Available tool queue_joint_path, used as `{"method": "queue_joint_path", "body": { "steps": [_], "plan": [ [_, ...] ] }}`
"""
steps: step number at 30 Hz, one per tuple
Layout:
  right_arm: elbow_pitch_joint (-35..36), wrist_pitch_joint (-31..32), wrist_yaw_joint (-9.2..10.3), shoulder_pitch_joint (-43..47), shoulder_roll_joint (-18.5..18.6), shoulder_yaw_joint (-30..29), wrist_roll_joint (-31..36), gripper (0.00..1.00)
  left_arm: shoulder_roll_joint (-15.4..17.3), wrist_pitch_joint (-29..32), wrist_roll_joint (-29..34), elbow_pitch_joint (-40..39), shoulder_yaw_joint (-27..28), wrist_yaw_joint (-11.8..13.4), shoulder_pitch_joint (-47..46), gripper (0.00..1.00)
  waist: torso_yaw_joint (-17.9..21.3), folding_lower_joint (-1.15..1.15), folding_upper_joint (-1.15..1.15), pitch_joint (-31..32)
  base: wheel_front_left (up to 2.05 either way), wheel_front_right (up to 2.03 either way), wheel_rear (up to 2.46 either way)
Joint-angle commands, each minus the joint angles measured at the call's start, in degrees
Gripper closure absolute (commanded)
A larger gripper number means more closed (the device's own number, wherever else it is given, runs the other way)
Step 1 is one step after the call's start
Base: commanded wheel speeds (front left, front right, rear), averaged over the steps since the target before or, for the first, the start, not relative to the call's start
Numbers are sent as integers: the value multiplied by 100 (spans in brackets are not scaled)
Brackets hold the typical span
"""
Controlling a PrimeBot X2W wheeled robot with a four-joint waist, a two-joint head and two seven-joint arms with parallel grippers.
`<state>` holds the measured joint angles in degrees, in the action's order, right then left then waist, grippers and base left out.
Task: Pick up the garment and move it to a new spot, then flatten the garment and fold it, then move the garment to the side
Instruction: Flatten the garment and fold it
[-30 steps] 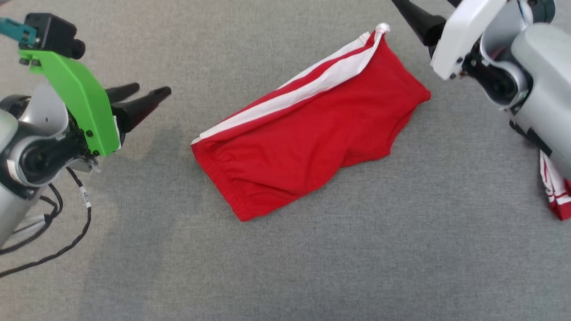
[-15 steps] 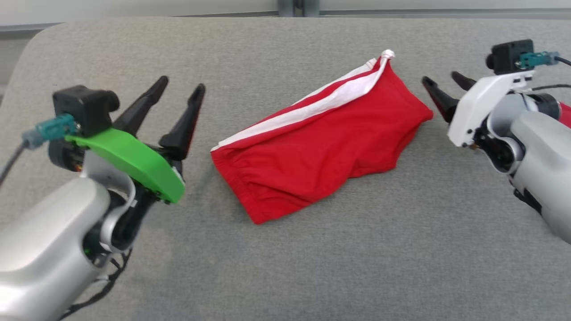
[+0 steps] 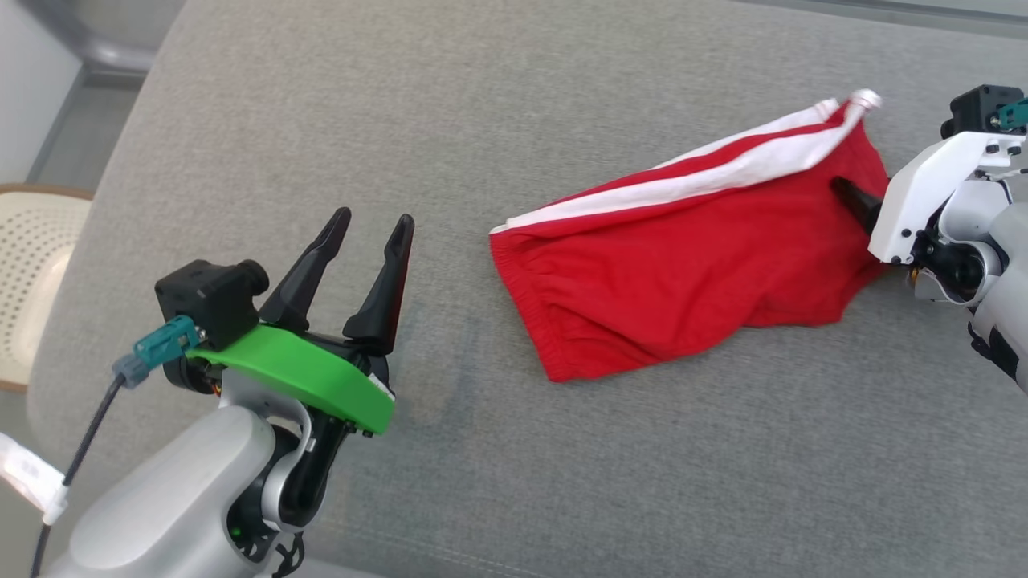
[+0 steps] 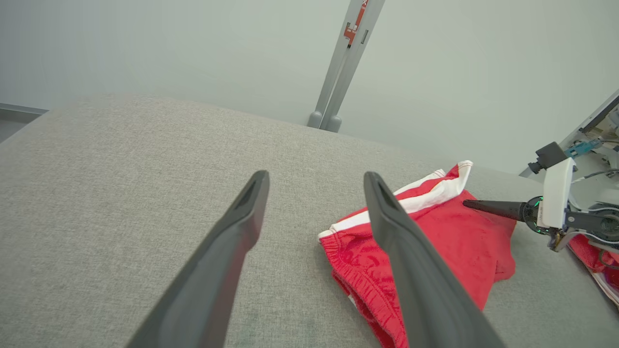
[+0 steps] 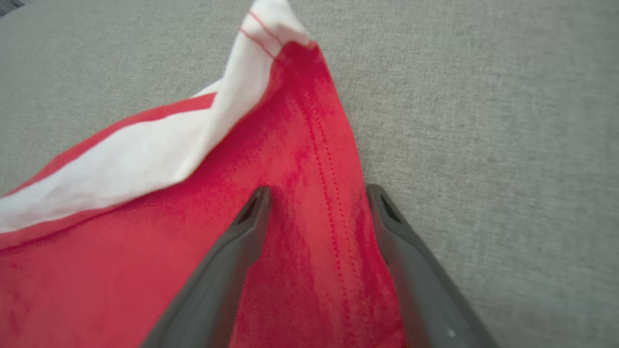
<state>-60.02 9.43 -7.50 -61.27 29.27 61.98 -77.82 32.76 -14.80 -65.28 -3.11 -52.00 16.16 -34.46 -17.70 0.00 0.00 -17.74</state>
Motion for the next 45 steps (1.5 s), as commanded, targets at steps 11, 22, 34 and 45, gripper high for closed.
{"method": "queue_joint_path", "body": {
  "steps": [11,22,34,45],
  "plan": [
    [26,742,-16,297,-267,68,-351,78,-914,-43,1276,185,1474,-236,1169,0,-254,0,0,-38,0,0,0],
    [624,-498,2,689,-339,-156,-548,100,-1183,-38,1872,610,2023,-585,1763,0,467,0,0,505,0,0,0],
    [1195,-1270,2,1580,-18,-499,-1041,100,-1232,-39,2040,765,2418,-667,2459,0,1347,0,0,1198,0,0,0],
    [1228,-1359,2,1293,182,-402,-775,100,-1339,-39,2048,866,2405,-756,2603,0,1329,0,0,1286,0,0,0]
  ]
}}
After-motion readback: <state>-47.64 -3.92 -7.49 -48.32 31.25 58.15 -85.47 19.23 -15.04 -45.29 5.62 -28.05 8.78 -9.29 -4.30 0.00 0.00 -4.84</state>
